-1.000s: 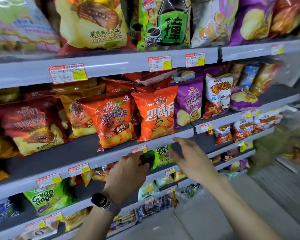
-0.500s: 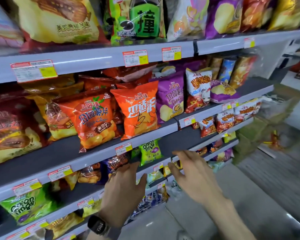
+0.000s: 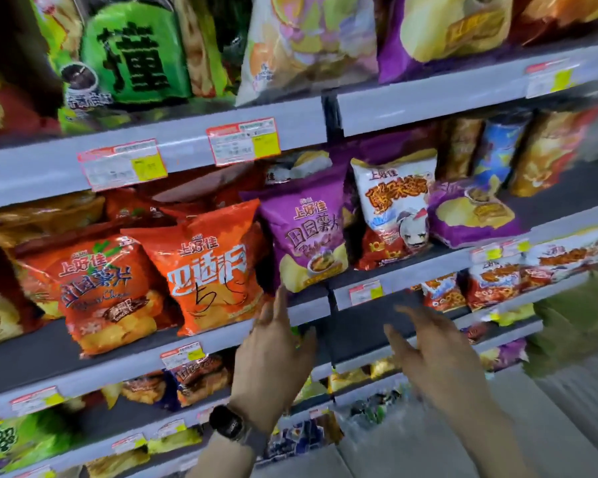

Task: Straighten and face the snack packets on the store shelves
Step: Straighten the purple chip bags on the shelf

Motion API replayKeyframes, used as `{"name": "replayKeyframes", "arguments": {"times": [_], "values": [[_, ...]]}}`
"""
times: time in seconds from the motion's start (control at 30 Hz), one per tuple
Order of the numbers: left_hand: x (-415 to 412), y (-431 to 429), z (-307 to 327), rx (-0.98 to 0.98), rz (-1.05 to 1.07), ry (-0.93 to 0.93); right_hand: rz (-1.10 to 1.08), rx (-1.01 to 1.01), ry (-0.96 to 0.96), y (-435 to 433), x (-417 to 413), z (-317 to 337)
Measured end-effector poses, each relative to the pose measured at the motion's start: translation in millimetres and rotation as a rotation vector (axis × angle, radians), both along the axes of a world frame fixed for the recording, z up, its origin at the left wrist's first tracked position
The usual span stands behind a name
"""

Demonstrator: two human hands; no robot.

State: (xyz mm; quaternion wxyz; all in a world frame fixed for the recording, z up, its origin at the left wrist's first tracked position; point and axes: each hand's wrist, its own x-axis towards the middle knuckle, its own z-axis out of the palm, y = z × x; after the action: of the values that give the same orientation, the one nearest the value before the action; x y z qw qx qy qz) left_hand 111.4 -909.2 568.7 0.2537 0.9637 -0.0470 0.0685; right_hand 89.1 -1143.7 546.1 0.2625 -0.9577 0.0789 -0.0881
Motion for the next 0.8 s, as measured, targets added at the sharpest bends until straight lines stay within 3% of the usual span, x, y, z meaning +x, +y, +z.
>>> {"name": "replayKeyframes", "arguments": {"times": [0.2,0.33,0.5,0.8], "values": [[45.8,-47.5,2.9,-0.234,0.166,-0.019,0.062,0.172,-0.114,-61.9,74.6,5.5],[64.2,-60.3,-1.4,-0.306,0.272,-0.040,0.036,0.432,-0.160,-68.6,110.0,6.8],[87.9,-63.1,-8.0,-0.404,0.353,-0.054,0.035,0.581,-0.202,-62.7,139.2,-0.5],[110.8,-69.7,-11.1,-0.642,0.377,-0.149,0.009,0.936,-0.135,-73.7,183.5,4.6]]}}
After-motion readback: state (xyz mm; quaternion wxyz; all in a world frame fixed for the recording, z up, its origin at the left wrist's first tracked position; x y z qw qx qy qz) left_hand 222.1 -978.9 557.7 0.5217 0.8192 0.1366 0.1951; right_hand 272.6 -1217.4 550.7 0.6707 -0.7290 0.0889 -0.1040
